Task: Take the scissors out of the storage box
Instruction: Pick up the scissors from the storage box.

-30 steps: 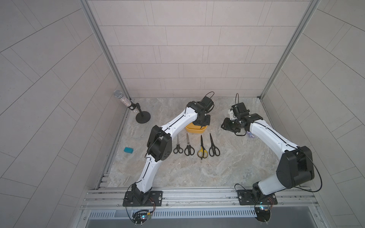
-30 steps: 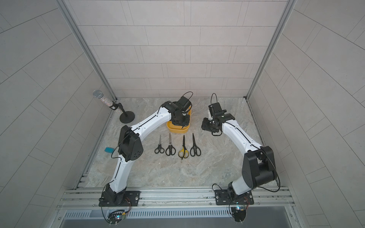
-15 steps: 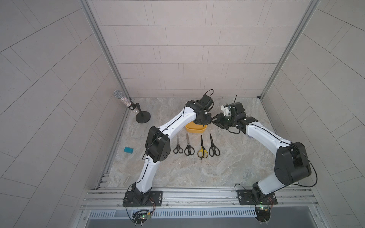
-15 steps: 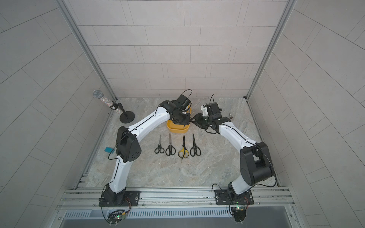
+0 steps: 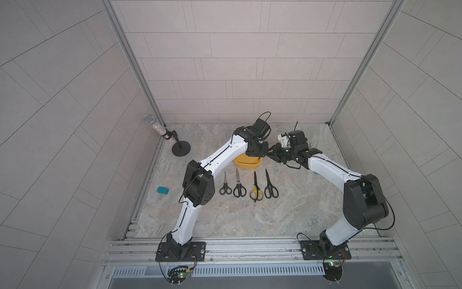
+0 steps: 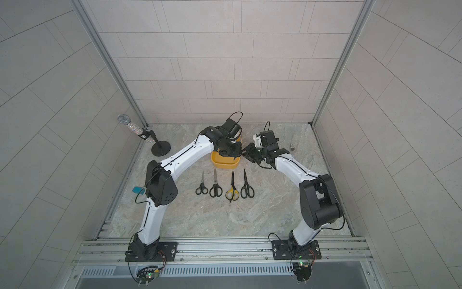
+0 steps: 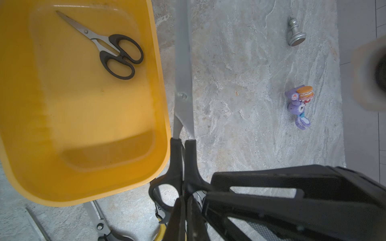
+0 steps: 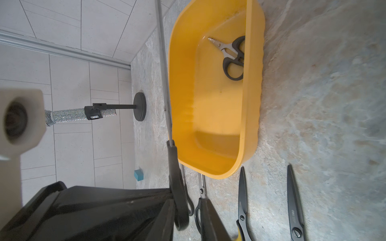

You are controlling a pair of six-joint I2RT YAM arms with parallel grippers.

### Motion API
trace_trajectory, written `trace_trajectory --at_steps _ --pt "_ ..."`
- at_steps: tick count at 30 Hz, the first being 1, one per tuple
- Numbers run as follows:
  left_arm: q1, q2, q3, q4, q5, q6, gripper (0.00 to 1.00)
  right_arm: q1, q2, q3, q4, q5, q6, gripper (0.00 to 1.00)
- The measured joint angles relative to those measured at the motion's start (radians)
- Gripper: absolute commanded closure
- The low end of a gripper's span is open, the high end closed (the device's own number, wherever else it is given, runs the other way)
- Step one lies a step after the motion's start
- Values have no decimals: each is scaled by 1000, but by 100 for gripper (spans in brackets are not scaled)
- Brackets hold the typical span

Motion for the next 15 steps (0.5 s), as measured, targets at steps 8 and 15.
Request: trace_trajectory --at_steps 8,15 --pt "4 0 -7 6 8 -6 100 0 2 0 11 -16 8 94" --pt "8 0 -12 13 21 -13 73 -1 2 -7 20 -19 9 100"
